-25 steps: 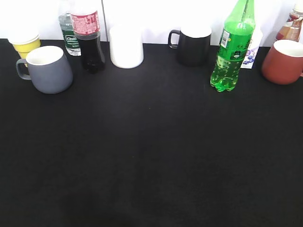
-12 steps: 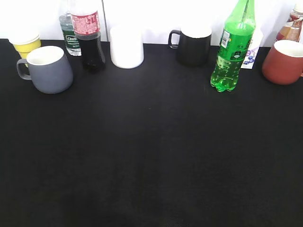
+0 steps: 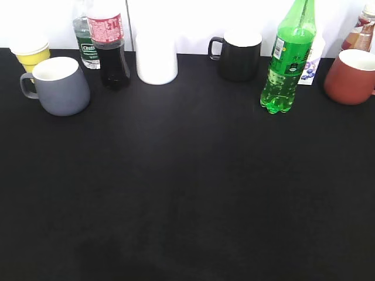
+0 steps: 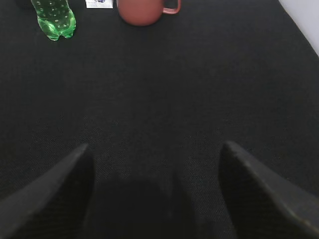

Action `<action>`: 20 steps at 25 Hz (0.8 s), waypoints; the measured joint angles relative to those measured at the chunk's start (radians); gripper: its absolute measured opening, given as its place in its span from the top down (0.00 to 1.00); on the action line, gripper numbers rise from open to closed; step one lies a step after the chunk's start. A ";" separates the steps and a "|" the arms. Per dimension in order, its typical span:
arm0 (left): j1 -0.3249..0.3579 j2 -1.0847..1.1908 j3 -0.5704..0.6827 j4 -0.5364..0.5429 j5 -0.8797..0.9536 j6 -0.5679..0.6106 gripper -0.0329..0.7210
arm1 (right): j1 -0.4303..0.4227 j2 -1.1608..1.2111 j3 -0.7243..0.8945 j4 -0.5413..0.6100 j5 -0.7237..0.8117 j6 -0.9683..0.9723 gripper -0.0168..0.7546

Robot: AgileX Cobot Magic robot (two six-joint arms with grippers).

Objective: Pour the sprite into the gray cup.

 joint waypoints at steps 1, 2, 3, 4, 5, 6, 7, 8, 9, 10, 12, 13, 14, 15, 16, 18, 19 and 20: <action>0.000 0.000 0.000 0.000 0.000 0.000 0.25 | 0.000 0.000 0.000 0.000 0.000 0.000 0.21; 0.000 0.000 0.000 0.000 0.000 0.000 0.26 | 0.000 0.000 0.000 0.000 0.000 0.000 0.21; 0.000 0.000 0.000 0.000 0.000 0.000 0.27 | 0.000 0.000 0.000 0.000 0.000 0.000 0.21; 0.000 0.000 0.000 0.000 0.000 0.000 0.27 | 0.000 0.000 0.000 0.000 0.000 0.000 0.21; 0.000 0.000 0.000 0.000 0.000 0.000 0.28 | 0.000 0.000 0.000 0.000 0.000 0.000 0.21; 0.000 0.000 0.000 0.000 0.000 0.000 0.28 | 0.000 0.000 0.000 0.000 0.000 0.000 0.21; 0.000 0.000 0.000 0.000 0.000 0.000 0.29 | 0.000 0.000 0.000 0.000 0.000 0.000 0.21; 0.000 0.000 0.000 0.000 0.000 0.000 0.30 | 0.000 0.000 0.000 0.000 0.000 0.000 0.21; 0.000 0.000 0.000 0.000 0.000 0.000 0.32 | 0.000 0.000 0.000 0.000 0.000 0.000 0.21; 0.000 0.000 0.000 0.000 0.000 0.000 0.33 | 0.000 0.000 0.000 0.000 0.000 0.000 0.21; 0.000 0.000 0.000 0.000 0.000 0.000 0.35 | 0.000 0.000 0.000 0.000 0.000 0.000 0.21; 0.000 0.000 0.000 0.000 0.000 0.000 0.35 | 0.000 0.000 0.000 0.000 0.000 0.000 0.21; 0.000 0.000 0.000 0.000 0.000 0.000 0.35 | 0.000 0.000 0.000 0.000 0.000 0.000 0.21; 0.000 0.000 0.000 0.000 0.000 0.000 0.37 | 0.000 0.000 0.000 0.000 0.000 0.000 0.21; 0.000 0.000 0.000 0.000 0.000 0.000 0.37 | 0.000 0.000 0.000 0.000 0.000 0.000 0.21; 0.000 0.000 0.000 0.000 0.000 0.000 0.38 | 0.000 0.000 0.000 0.000 0.000 0.000 0.21; 0.000 0.000 0.000 0.000 0.000 0.000 0.38 | 0.000 0.000 0.000 0.000 0.000 0.000 0.21; 0.000 0.000 0.000 0.000 0.000 0.000 0.38 | 0.000 0.000 0.000 0.000 0.000 0.000 0.21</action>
